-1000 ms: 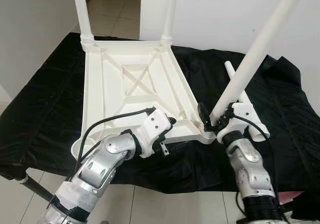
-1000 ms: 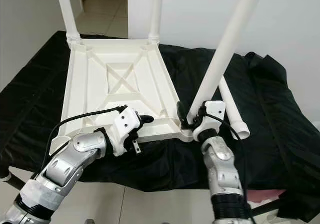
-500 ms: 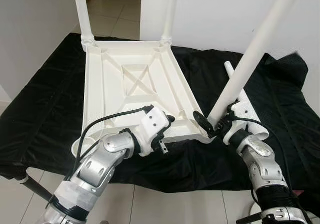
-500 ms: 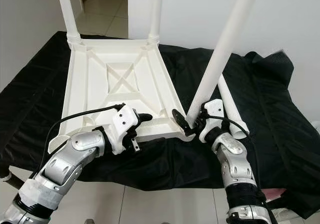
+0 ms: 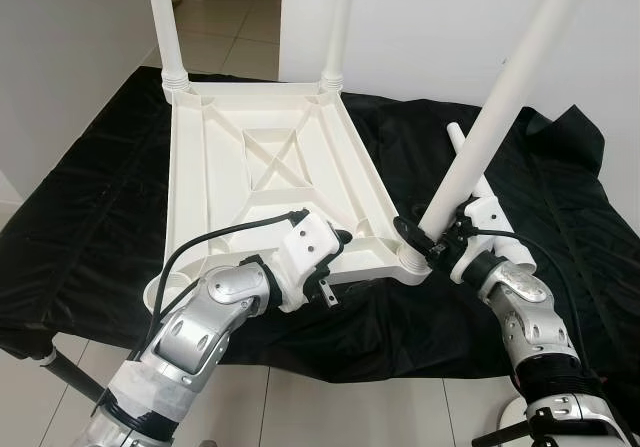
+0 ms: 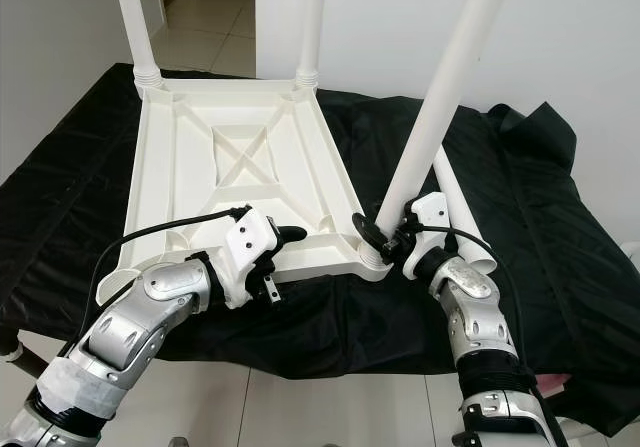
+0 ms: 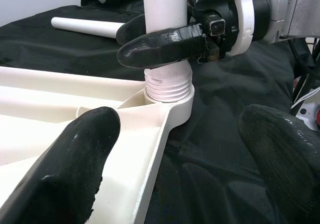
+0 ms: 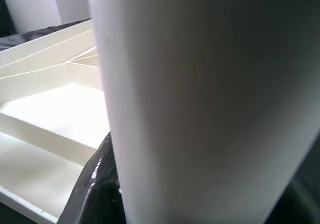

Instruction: Building children table

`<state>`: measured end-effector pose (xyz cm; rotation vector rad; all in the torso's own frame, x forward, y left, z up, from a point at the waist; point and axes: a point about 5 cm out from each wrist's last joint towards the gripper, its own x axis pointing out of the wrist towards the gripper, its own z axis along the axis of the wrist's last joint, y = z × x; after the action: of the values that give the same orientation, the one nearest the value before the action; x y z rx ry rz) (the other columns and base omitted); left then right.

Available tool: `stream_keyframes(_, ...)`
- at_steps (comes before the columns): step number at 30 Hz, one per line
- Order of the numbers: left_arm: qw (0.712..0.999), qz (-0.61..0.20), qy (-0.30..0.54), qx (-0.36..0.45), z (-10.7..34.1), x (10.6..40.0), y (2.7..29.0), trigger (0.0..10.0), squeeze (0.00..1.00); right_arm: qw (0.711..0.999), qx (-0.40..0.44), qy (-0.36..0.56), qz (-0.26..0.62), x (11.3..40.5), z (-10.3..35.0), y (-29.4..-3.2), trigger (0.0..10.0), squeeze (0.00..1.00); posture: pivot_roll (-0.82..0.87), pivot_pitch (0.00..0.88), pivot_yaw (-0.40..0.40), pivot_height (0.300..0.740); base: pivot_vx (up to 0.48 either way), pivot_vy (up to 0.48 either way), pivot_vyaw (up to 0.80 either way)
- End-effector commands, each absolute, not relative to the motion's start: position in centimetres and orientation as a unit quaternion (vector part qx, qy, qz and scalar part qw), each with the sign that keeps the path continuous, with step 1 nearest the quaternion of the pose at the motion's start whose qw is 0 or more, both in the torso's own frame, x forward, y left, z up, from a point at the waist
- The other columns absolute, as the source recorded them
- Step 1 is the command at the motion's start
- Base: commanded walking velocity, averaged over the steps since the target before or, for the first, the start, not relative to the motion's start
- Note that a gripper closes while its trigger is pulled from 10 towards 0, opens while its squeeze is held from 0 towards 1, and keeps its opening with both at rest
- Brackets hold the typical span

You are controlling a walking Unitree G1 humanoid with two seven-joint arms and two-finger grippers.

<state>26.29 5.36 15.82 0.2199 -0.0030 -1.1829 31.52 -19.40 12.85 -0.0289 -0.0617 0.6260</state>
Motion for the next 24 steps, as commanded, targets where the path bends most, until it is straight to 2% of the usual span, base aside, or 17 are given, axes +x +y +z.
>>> stream_keyframes(1, 0.812, -0.574, -0.003, 0.106, 16.1, 26.1, 5.0, 10.0, 0.0, 0.951, -0.015, -0.027, 0.308, 31.5, 12.7, -19.9, 0.0, 0.0, 0.02, 0.0, -0.098, 0.74, 0.0, 0.0, 0.0)
stream_keyframes(5, 0.812, -0.573, -0.003, 0.106, 16.1, 26.1, 5.0, 10.0, 0.0, 0.951, -0.011, -0.023, 0.307, 31.3, 12.5, -19.9, 0.0, 0.0, 0.02, 0.0, -0.099, 0.74, 0.0, 0.0, 0.0)
stream_keyframes(6, 0.812, -0.573, -0.004, 0.106, 16.1, 26.1, 4.9, 10.0, 0.0, 0.952, -0.012, -0.023, 0.306, 31.4, 12.4, -20.0, 2.8, 0.0, 0.02, 0.0, -0.099, 0.74, 0.0, 0.0, 0.0)
stream_keyframes(7, 0.812, -0.573, -0.004, 0.106, 16.1, 26.1, 4.9, 10.0, 0.0, 0.952, -0.012, -0.023, 0.306, 31.4, 12.4, -20.0, 2.8, 0.0, 0.02, 0.0, -0.099, 0.74, 0.0, 0.0, 0.0)
stream_keyframes(8, 0.813, -0.573, -0.004, 0.106, 16.1, 26.1, 4.9, 10.0, 0.0, 0.952, -0.013, -0.022, 0.305, 31.4, 12.4, -20.0, 10.0, 0.0, 0.02, 0.0, -0.099, 0.74, 0.0, 0.0, 0.0)
stream_keyframes(13, 0.813, -0.572, -0.004, 0.108, 16.1, 26.1, 5.0, 10.0, 0.0, 0.962, 0.003, -0.017, 0.272, 31.6, 12.3, -20.0, 10.0, 0.0, 0.02, 0.0, -0.102, 0.74, 0.0, 0.0, 0.0)
stream_keyframes(14, 0.813, -0.571, -0.004, 0.109, 16.1, 26.2, 5.0, 10.0, 0.0, 0.973, 0.008, -0.009, 0.232, 31.7, 12.1, -19.9, 10.0, 0.0, 0.02, 0.0, -0.101, 0.74, 0.0, 0.0, 0.0)
stream_keyframes(20, 0.814, -0.571, -0.004, 0.108, 16.2, 26.2, 5.0, 10.0, 0.0, 0.984, 0.021, -0.007, 0.177, 31.7, 11.9, -19.6, 10.0, 0.0, 0.03, 0.0, -0.099, 0.74, 0.0, 0.0, 0.0)
stream_keyframes(24, 0.812, -0.574, -0.008, 0.108, 16.4, 26.3, 4.7, 10.0, 0.0, 0.995, 0.043, 0.01, 0.089, 31.4, 11.4, -18.6, 10.0, 0.0, 0.02, 0.0, -0.09, 0.74, 0.0, 0.0, 0.0)
